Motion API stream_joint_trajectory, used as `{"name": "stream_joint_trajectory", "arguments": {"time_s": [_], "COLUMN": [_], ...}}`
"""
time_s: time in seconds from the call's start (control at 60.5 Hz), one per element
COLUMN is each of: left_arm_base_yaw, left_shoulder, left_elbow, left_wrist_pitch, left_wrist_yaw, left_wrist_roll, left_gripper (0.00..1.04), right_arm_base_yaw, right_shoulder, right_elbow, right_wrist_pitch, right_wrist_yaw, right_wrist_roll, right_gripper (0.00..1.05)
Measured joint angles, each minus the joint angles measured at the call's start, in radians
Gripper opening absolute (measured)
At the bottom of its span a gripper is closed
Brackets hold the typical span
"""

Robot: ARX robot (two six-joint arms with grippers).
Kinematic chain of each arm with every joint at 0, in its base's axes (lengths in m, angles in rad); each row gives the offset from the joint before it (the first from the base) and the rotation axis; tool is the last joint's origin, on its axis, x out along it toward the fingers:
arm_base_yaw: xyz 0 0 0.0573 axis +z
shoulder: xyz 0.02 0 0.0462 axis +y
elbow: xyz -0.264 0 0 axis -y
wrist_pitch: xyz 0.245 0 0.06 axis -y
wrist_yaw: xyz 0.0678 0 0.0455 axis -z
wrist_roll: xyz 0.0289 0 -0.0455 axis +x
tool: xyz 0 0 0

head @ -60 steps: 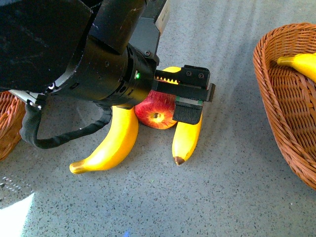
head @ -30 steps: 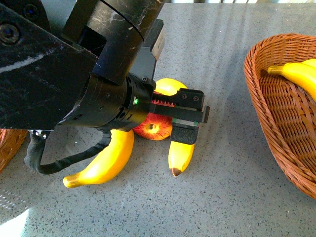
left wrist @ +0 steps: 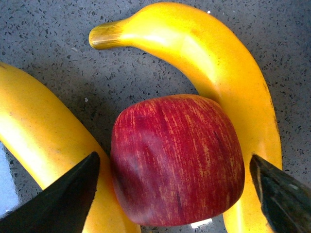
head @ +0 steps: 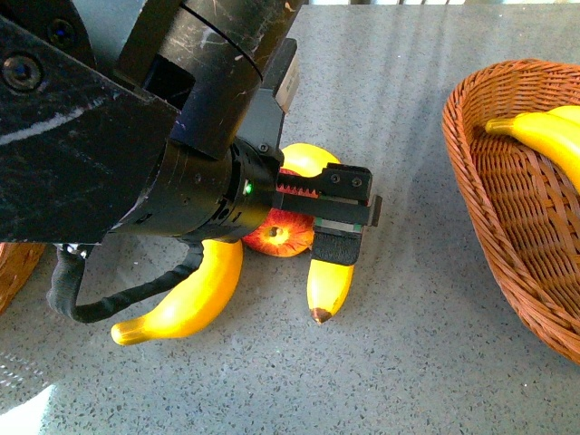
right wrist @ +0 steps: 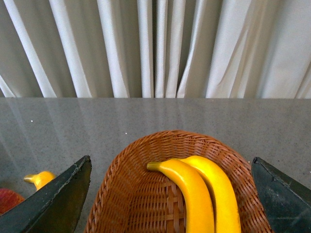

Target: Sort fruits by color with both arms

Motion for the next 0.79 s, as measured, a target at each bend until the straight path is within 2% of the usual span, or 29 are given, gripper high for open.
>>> {"name": "stream_joint_trajectory", "arguments": {"time_s": [0.083, 0.165, 0.513, 0.794], "left_arm_base_yaw": [0.000, 0.000, 0.011, 0.074], "left_shoulder": [0.000, 0.000, -0.037, -0.147], "left_elbow": [0.000, 0.000, -0.002, -0.008], "left_wrist_pitch": [0.000, 0.000, 0.000, 0.007], "left_wrist_yaw": [-0.002, -0.008, 0.013, 0.027], "left_wrist_roll": [0.000, 0.000, -0.005, -0.039], "left_gripper": [0.69, 0.64, 0.63, 0.63], "right_arm_base_yaw": [0.000, 0.000, 0.000, 0.000], "right_shoulder": [0.000, 0.000, 0.000, 0.000], "right_elbow": [0.000, 0.000, 0.000, 0.000], "right_wrist_pitch": [0.000, 0.000, 0.000, 0.000], "right_wrist_yaw": [0.000, 0.000, 0.000, 0.000], "right_wrist_roll": [0.000, 0.000, 0.000, 0.000], "right_gripper": [0.96, 0.96, 0.96, 0.96]}}
